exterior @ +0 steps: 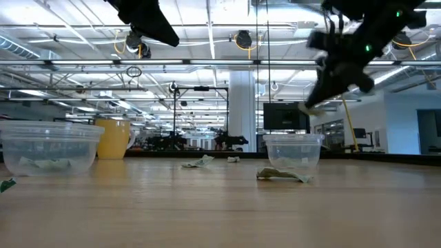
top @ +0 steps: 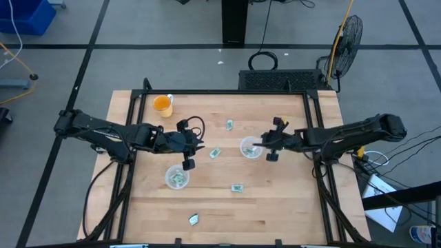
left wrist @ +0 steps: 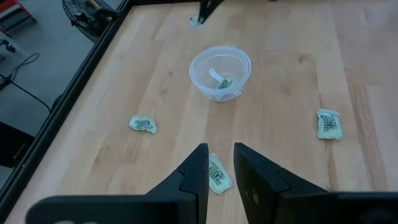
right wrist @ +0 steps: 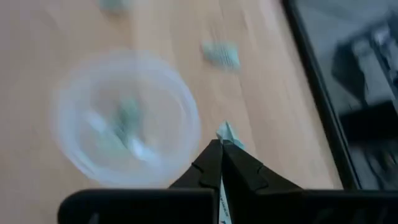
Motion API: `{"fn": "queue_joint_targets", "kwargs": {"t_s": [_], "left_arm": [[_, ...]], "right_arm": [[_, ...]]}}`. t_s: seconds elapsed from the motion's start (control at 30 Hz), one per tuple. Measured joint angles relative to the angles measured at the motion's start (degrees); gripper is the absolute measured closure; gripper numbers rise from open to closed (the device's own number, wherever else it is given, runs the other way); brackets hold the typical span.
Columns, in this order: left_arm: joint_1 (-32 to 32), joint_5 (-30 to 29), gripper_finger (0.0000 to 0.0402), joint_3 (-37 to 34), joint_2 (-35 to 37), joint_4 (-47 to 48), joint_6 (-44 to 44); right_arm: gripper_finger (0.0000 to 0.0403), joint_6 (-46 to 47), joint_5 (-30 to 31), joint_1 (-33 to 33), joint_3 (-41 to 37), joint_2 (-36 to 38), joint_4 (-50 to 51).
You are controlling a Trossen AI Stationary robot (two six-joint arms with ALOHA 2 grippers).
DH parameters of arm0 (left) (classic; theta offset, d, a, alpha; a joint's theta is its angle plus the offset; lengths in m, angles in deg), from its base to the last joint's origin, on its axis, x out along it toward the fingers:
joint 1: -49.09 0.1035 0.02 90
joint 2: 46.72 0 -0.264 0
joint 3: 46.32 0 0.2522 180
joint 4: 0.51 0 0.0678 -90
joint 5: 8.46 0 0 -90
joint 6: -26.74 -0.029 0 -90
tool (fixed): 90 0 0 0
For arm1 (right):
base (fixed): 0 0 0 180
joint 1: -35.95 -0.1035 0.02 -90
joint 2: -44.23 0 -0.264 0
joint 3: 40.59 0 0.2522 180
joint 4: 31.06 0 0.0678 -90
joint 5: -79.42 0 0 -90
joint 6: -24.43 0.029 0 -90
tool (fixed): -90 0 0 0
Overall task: Pick and place Stevia / Truvia into bins
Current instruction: Put the white stevia packet into the top transparent container
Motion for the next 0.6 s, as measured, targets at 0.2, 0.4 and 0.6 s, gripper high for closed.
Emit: {"fn": "queue_joint_targets", "kwargs": {"t_s": [0.2, 0.4, 0.6], "left_arm": [[0.0, 0.0, 0.0321, 0.0, 0.0, 0.0, 0.7], [0.0, 0.0, 0.0321, 0.0, 0.0, 0.0, 4.0], [0.0, 0.0, 0.0321, 0.0, 0.0, 0.0, 4.8]], "right_arm": [[0.0402, -5.8, -10.3, -4.0, 0.5, -3.1, -10.6], [0.0402, -6.9, -10.2, -4.1, 0.5, -11.2, -11.9], [0.0403, -6.2, -10.1, -1.5, 0.4, -17.6, -12.6]]}}
